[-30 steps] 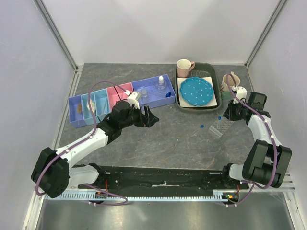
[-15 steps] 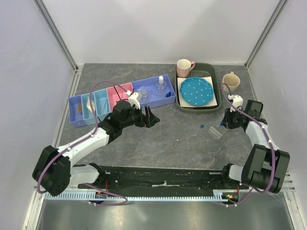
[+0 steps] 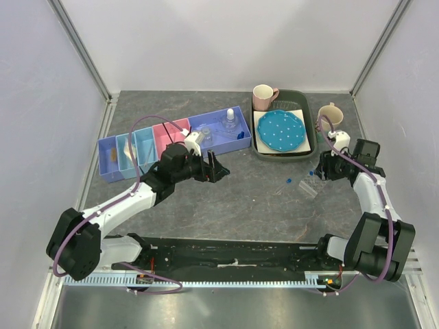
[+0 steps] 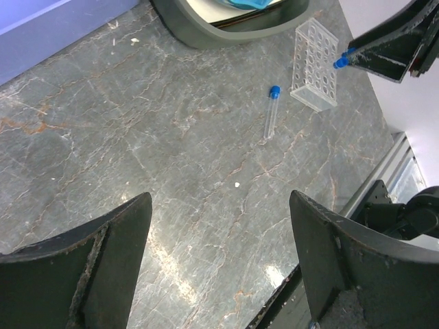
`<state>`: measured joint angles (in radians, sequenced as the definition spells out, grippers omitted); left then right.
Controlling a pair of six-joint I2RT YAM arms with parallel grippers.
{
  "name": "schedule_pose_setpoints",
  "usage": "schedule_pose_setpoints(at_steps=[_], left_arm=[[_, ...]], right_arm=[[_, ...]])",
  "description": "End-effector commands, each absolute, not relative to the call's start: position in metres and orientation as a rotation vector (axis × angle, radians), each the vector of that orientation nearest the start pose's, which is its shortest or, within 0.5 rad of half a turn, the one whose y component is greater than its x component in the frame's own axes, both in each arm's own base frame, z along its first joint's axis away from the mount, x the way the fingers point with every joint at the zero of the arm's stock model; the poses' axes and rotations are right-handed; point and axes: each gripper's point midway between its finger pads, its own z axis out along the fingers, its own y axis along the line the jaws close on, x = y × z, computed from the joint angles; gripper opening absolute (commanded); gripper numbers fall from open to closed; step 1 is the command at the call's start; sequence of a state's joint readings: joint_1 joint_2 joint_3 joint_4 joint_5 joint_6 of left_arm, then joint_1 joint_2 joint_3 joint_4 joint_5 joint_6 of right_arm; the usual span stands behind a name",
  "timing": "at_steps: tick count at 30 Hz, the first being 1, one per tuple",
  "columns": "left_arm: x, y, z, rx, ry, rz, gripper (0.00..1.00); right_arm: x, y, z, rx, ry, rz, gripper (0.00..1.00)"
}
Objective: Organize the chemistry lab equipment
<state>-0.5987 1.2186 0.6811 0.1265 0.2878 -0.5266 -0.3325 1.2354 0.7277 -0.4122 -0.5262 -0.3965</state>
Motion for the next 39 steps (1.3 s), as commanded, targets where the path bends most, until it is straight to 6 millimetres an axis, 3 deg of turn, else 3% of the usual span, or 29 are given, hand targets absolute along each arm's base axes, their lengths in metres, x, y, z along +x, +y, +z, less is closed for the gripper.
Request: schedule_pose_setpoints(at_steps=[1, 9, 10, 12, 13, 14, 15, 16, 17, 19, 20, 21, 23, 26, 27, 30, 32, 34, 39], left_arm=[[0.269, -0.283, 0.186, 0.359, 1.995, -1.064, 0.87], [0.259, -0.326, 0.186, 0.518, 2.012, -1.120, 0.81], [0.259, -0.332, 0.177, 0.545, 2.036, -1.110, 0.81], [0.256, -0.350, 0.182, 0.598, 2.024, -1.119, 0.80], [0.256, -0.356, 0.165, 0.622, 2.067, -1.103, 0.80], [0.256, -0.362, 0.162, 0.637, 2.077, -1.102, 0.80], [0.255, -0.374, 0.166, 0.660, 2.068, -1.114, 0.79], [0.253, -0.379, 0.160, 0.665, 2.096, -1.112, 0.77], [0.254, -0.386, 0.142, 0.669, 2.154, -1.101, 0.74], [0.252, -0.406, 0.145, 0.696, 2.166, -1.115, 0.72], [0.252, -0.410, 0.123, 0.708, 2.233, -1.071, 0.71], [0.248, -0.423, 0.129, 0.746, 2.224, -1.070, 0.71], [0.243, -0.437, 0.115, 0.786, 2.281, -1.026, 0.70], [0.242, -0.448, 0.105, 0.816, 2.324, -0.962, 0.69], [0.241, -0.450, 0.091, 0.836, 2.357, -0.931, 0.68], [0.244, -0.458, 0.077, 0.860, 2.392, -0.847, 0.65], [0.249, -0.464, 0.075, 0.861, 2.386, -0.792, 0.63], [0.250, -0.465, 0.059, 0.878, 2.419, -0.720, 0.61], [0.257, -0.479, 0.056, 0.909, 2.415, -0.658, 0.54]], right_arm=[[0.315, -0.024, 0.132, -0.338, 2.208, 0.289, 0.58], [0.325, -0.013, 0.166, -0.367, 2.126, 0.352, 0.69], [0.326, -0.012, 0.171, -0.370, 2.112, 0.359, 0.71], [0.326, -0.006, 0.178, -0.367, 2.089, 0.393, 0.82], [0.327, -0.005, 0.182, -0.365, 2.073, 0.395, 0.87], [0.327, -0.003, 0.184, -0.352, 2.068, 0.414, 0.97], [0.327, 0.000, 0.186, -0.353, 2.060, 0.429, 0.98], [0.327, 0.001, 0.188, -0.354, 2.052, 0.436, 0.98], [0.327, 0.001, 0.189, -0.353, 2.050, 0.437, 0.98], [0.329, -0.001, 0.191, -0.318, 2.046, 0.424, 0.98], [0.329, -0.002, 0.191, -0.308, 2.046, 0.424, 0.98], [0.329, -0.001, 0.192, -0.294, 2.044, 0.430, 0.98], [0.331, 0.001, 0.194, -0.282, 2.030, 0.448, 0.98], [0.334, 0.004, 0.196, -0.247, 2.022, 0.490, 0.98], [0.335, 0.005, 0.198, -0.242, 2.017, 0.496, 0.98], [0.338, 0.006, 0.201, -0.223, 2.001, 0.514, 0.98], [0.338, 0.007, 0.201, -0.208, 2.000, 0.531, 0.98], [0.339, 0.008, 0.201, -0.198, 2.001, 0.541, 0.98], [0.341, 0.006, 0.198, -0.177, 2.013, 0.545, 0.98]])
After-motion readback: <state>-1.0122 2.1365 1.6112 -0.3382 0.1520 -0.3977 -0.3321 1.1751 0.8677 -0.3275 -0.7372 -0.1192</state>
